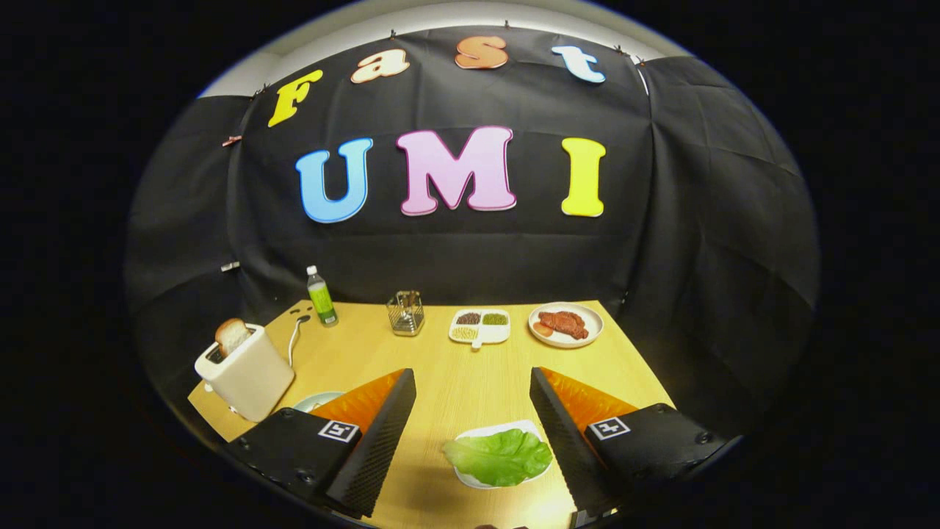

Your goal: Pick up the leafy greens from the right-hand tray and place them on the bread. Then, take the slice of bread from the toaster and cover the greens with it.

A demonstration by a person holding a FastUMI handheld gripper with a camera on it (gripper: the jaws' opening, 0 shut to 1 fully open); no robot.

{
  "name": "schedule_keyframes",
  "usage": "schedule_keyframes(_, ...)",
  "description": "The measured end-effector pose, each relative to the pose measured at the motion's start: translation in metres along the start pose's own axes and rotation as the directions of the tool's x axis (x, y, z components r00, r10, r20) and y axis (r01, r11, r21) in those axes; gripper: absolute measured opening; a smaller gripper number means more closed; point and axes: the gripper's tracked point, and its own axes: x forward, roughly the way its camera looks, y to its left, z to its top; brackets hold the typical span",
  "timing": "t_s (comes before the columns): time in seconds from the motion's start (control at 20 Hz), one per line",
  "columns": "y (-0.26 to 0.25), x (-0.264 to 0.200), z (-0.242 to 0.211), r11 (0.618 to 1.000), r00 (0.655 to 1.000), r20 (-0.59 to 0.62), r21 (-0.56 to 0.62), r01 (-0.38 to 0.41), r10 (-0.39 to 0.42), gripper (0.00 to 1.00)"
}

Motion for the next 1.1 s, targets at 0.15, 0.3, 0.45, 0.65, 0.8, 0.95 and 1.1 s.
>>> schedule_keyframes(0.15,-0.006,0.016,-0.043,0.999,0.993,-0.109,-0.003,-0.046,0.046,0.97)
schedule_keyframes(0.3,-0.014,0.032,-0.094,0.995,0.970,-0.227,-0.036,-0.092,0.081,0.97)
schedule_keyframes(0.45,-0.027,0.045,-0.133,0.992,0.943,-0.320,-0.055,-0.111,0.088,0.98)
schedule_keyframes(0.65,-0.036,0.067,-0.173,0.987,0.903,-0.419,-0.081,-0.142,0.095,0.98)
schedule_keyframes(0.8,-0.039,0.077,-0.197,0.980,0.875,-0.474,-0.106,-0.169,0.100,0.98)
schedule_keyframes(0.95,-0.042,0.077,-0.213,0.974,0.848,-0.519,-0.120,-0.195,0.106,0.99)
schedule_keyframes(1.1,-0.042,0.080,-0.213,0.970,0.846,-0.522,-0.128,-0.206,0.111,0.99)
